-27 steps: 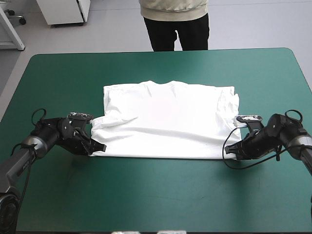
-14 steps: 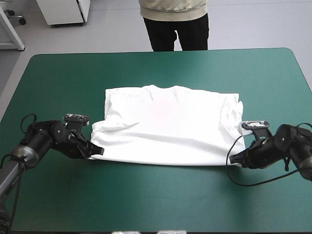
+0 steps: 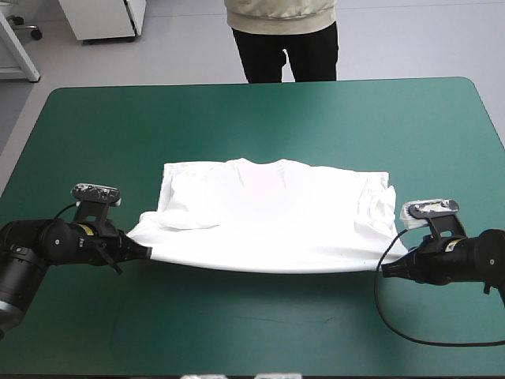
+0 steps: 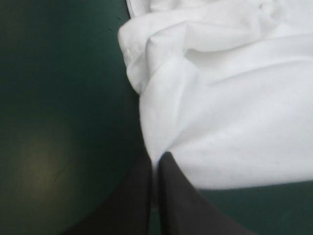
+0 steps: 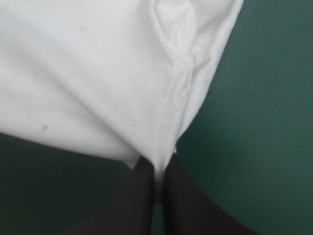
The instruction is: Fold the cloth
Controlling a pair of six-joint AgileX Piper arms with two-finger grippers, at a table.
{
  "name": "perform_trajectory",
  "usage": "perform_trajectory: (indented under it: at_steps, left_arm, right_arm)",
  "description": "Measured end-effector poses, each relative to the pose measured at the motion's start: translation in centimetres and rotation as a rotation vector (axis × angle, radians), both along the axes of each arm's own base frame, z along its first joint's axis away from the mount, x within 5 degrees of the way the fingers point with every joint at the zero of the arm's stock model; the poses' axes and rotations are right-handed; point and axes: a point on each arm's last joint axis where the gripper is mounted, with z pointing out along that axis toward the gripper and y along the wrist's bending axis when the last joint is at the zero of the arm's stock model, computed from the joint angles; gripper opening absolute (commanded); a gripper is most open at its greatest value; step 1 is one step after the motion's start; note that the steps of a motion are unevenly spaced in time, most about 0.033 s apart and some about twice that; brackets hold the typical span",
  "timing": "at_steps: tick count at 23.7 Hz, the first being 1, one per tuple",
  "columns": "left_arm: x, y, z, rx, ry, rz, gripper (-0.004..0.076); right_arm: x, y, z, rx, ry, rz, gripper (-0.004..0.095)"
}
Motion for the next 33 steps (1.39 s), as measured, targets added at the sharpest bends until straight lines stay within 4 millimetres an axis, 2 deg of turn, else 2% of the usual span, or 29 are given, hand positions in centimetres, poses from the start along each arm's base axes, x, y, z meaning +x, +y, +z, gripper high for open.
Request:
perform_trajectory:
  at_steps: [3,5,6,8,9,10,12,15,19,22,24,27,29,31,33]
  left_arm:
    - [1.7,-0.1,0.3,-0.027,-0.09,0.049,-0.0009]
    - [3.7,-0.2,0.4,-0.041,-0.135,0.077,-0.0009]
    - [5.3,-0.3,0.4,-0.047,-0.154,0.088,-0.0009]
    - [8.3,-0.6,-0.1,-0.061,-0.156,0.101,-0.0009]
    - [10.4,-0.8,-0.5,-0.076,-0.169,0.112,-0.0009]
    - [11.3,-0.9,-0.6,-0.08,-0.177,0.116,-0.0009]
    - [14.3,-1.2,-0.9,-0.098,-0.206,0.13,-0.0009]
    - [18.3,-1.8,-3.0,-0.125,-0.171,0.143,-0.0009]
    - [20.0,-2.0,-5.1,-0.133,-0.127,0.151,-0.0009]
    - [20.5,-2.1,-6.4,-0.113,-0.091,0.129,-0.0005]
    - [20.5,-2.1,-6.5,-0.102,-0.091,0.112,0.0023]
    - [20.6,-2.1,-6.4,-0.088,-0.097,0.089,0.0134]
    - [20.5,-2.1,-6.4,-0.084,-0.093,0.081,0.0253]
    - [20.5,-2.1,-6.2,-0.08,-0.086,0.067,0.0342]
    - [20.5,-2.2,-5.3,-0.075,-0.096,0.049,0.0394]
  right_arm:
    - [1.1,0.0,1.9,0.0,-0.082,-0.008,-0.0017]
    - [2.8,-0.1,2.7,-0.001,-0.131,-0.021,-0.0017]
    - [4.2,-0.1,2.9,-0.002,-0.157,-0.033,-0.0017]
    - [6.6,-0.2,2.7,-0.004,-0.181,-0.05,-0.0017]
    - [8.5,-0.3,2.3,-0.01,-0.195,-0.057,-0.0017]
    - [9.3,-0.3,2.2,-0.012,-0.204,-0.058,-0.0017]
    - [12.3,-0.4,1.3,-0.02,-0.212,-0.066,-0.0017]
    - [16.3,-0.4,-0.3,-0.027,-0.207,-0.077,-0.0017]
    - [18.6,-0.4,-1.8,-0.041,-0.176,-0.055,0.0]
    - [19.5,-0.4,-2.4,-0.048,-0.16,-0.041,0.0128]
    - [19.5,-0.4,-2.5,-0.046,-0.159,-0.041,0.023]
    - [19.6,-0.4,-2.2,-0.047,-0.164,-0.039,0.0482]
    - [19.6,-0.4,-2.1,-0.046,-0.167,-0.038,0.0628]
    - [19.6,-0.3,-1.7,-0.047,-0.161,-0.03,0.0671]
    - [19.5,-0.3,-1.0,-0.054,-0.141,-0.016,0.0644]
